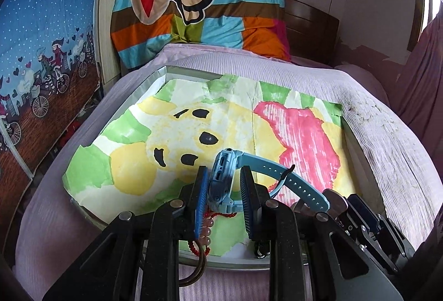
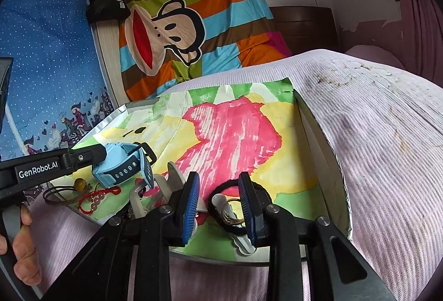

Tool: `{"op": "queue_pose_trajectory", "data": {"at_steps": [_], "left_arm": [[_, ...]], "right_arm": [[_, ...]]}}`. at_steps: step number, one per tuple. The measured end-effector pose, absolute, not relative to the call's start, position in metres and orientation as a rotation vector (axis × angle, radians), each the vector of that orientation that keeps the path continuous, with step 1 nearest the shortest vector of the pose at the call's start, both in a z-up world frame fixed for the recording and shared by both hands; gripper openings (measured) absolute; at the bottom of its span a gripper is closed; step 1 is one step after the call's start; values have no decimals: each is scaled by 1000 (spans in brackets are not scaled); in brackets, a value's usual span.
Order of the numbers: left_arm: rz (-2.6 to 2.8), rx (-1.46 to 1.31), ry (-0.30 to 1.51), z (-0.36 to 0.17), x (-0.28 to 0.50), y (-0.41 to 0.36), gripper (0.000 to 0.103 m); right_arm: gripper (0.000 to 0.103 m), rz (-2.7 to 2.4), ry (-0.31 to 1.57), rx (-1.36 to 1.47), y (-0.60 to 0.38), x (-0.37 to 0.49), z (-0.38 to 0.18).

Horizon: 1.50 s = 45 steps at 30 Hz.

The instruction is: Organize jewelry

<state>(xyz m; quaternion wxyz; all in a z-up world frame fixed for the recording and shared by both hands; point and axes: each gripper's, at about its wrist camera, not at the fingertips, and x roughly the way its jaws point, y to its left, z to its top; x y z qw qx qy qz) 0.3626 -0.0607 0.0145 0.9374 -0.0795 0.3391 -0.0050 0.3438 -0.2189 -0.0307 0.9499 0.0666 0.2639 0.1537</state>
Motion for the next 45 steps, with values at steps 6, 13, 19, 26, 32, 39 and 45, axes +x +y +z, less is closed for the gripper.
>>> {"op": "queue_pose_trajectory", "data": {"at_steps": [6,13,19,26,32,39,45], "left_arm": [[-23,-116,643,18,351,-64,33],[-19,-118,608,21,341,-60,48],[-3,-133,588,30,327,-49,60],[36,-146,554,45,308,-35,76],[55,-123,503,60,285,-29,92],[59,-94,466,74,254,-24,94],[63,-114,445,84,227,-19,95]], "right_arm": [[49,293,509,158,-225,340,-28],[65,266,475,186,-233,333,-21],[80,264,444,183,-233,324,-12],[103,282,414,186,-231,310,0],[103,295,403,174,-230,295,14],[103,299,366,167,-235,268,37],[103,318,319,110,-229,241,62]]}}
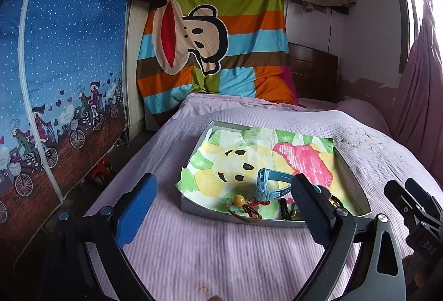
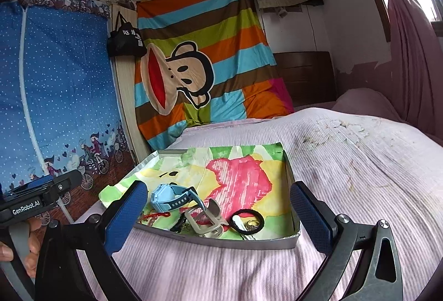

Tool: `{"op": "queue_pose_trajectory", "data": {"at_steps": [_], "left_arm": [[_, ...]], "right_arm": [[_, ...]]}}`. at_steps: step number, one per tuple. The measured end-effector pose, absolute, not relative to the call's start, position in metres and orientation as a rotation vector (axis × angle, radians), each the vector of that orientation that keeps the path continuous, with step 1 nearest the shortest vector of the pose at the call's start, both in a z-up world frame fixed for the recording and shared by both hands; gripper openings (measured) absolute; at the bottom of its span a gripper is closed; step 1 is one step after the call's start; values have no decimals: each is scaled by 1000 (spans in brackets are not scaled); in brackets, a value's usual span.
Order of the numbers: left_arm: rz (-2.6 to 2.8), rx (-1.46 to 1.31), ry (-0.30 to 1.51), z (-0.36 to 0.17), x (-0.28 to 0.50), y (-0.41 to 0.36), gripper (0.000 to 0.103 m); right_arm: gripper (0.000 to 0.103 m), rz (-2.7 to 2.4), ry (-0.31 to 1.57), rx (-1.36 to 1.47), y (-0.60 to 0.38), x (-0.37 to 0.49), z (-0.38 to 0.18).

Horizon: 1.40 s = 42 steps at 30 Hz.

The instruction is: Organize jewelry

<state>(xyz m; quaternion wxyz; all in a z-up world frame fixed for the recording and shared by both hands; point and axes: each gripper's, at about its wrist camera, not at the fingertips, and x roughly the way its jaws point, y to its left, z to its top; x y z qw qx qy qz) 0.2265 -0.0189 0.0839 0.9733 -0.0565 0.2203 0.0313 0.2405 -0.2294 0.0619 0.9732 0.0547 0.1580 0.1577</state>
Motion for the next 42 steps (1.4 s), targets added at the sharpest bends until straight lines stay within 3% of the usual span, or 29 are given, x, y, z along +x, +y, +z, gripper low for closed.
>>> {"op": "queue_pose_trajectory", "data": {"at_steps": [23,42], "left_arm": [[25,-98,317,115,109,-10,95],[37,-90,312,81,61,6,95]], "right_arm": [[103,324,269,-5,-210,157,69],[103,294,264,-21,-203,100,39]]}}
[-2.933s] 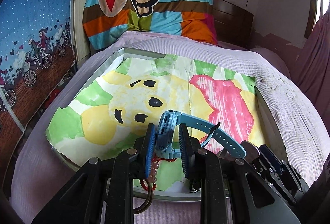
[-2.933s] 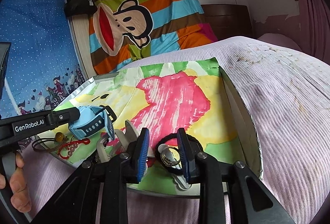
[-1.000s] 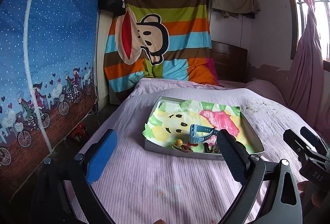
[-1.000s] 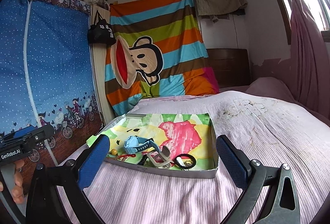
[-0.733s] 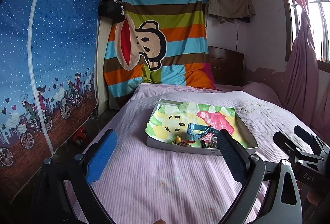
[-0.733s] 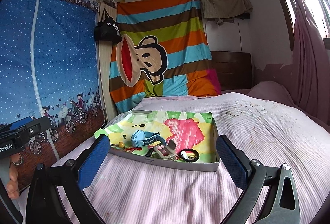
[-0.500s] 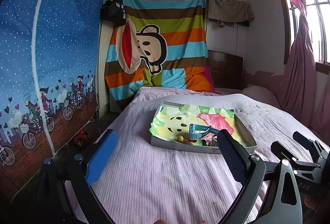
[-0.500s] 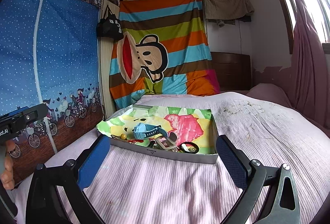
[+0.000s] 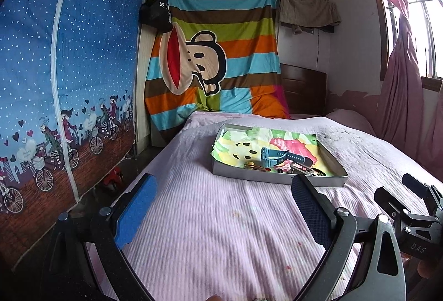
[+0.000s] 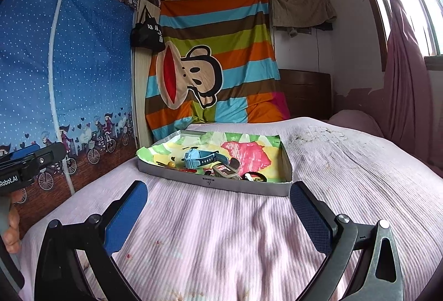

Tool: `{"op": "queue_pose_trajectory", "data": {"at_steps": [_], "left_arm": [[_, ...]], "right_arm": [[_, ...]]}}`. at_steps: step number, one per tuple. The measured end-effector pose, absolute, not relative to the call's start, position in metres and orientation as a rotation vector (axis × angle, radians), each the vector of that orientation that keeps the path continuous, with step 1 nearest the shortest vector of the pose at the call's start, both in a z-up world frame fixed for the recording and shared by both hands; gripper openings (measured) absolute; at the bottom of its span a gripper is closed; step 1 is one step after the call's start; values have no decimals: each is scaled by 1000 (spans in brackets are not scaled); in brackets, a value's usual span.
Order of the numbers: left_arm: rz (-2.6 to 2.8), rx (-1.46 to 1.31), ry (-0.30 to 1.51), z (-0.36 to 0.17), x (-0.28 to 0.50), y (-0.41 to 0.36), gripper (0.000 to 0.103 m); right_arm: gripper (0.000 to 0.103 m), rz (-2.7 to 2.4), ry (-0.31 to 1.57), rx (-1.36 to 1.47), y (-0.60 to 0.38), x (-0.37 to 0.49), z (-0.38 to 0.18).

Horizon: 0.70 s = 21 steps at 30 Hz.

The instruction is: Organize jewelry

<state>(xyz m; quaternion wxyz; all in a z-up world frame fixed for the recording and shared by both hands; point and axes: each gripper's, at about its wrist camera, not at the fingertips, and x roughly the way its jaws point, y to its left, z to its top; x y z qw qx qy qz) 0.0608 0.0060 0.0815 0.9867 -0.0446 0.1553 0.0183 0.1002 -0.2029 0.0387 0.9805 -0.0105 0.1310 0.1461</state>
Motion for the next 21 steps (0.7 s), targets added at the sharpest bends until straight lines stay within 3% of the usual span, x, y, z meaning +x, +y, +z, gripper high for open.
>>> {"op": "queue_pose_trajectory", "data": {"at_steps": [21], "left_arm": [[59,34,289,25,54,5,95]], "right_arm": [[103,249,257,-3,-202,87,7]]}}
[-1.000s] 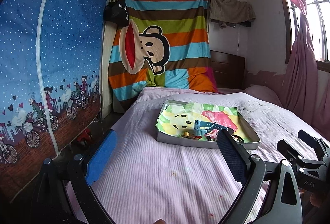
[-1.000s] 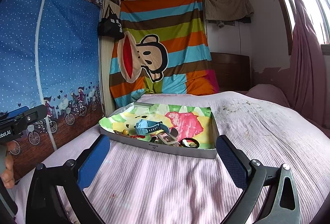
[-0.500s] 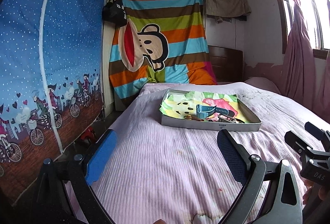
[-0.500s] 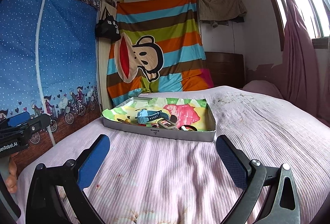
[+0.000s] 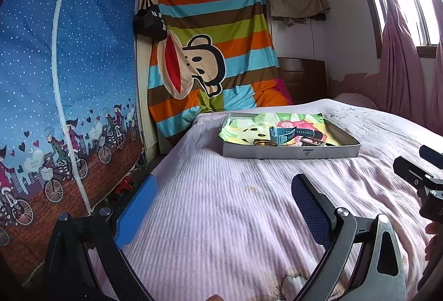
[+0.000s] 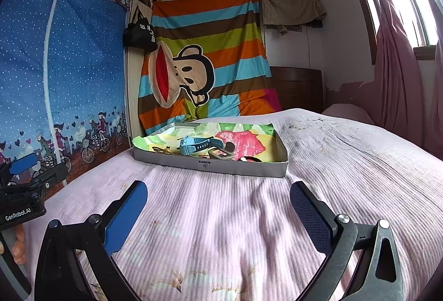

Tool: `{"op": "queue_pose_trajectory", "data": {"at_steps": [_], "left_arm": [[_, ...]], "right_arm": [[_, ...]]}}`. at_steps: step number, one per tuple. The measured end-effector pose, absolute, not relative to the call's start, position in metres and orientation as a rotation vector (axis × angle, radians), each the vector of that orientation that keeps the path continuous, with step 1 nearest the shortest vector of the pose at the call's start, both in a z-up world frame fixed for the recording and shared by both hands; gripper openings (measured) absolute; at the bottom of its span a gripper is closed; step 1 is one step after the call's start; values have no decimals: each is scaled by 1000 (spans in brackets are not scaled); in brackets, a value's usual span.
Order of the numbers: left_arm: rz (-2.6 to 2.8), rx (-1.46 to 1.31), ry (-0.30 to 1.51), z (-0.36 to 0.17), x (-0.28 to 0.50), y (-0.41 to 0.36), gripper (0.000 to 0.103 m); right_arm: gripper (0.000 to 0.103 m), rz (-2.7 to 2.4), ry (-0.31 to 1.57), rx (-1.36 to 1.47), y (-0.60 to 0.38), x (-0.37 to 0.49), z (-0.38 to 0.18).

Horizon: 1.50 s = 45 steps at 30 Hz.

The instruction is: Organize jewelry

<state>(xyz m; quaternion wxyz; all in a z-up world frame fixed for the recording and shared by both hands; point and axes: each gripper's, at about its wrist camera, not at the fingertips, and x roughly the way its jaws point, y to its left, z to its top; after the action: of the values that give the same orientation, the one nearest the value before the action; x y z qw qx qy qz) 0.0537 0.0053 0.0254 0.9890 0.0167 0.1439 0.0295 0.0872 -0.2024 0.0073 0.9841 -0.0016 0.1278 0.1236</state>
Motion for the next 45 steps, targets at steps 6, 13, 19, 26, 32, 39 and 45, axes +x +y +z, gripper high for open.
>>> {"op": "queue_pose_trajectory", "data": {"at_steps": [6,13,19,26,32,39,45], "left_arm": [[45,-46,355,7,66,21,95],[51,-42,350,3,63,23,95],[57,-22,339,2,60,19,95],[50,-39,345,-1,60,21,95],[48,-23,342,-2,61,19,95],[49,-25,329,0,59,18,95],[52,-29,327,0,58,19,95]], "right_arm": [[103,240,270,-16,-197,91,-6],[103,254,290,-10,-194,95,-10],[103,257,293,-4,-194,95,-10],[103,256,297,11,-197,96,-11],[103,256,297,11,-197,96,-11],[103,256,297,10,-197,97,-11],[103,255,297,10,-197,97,-11]]}}
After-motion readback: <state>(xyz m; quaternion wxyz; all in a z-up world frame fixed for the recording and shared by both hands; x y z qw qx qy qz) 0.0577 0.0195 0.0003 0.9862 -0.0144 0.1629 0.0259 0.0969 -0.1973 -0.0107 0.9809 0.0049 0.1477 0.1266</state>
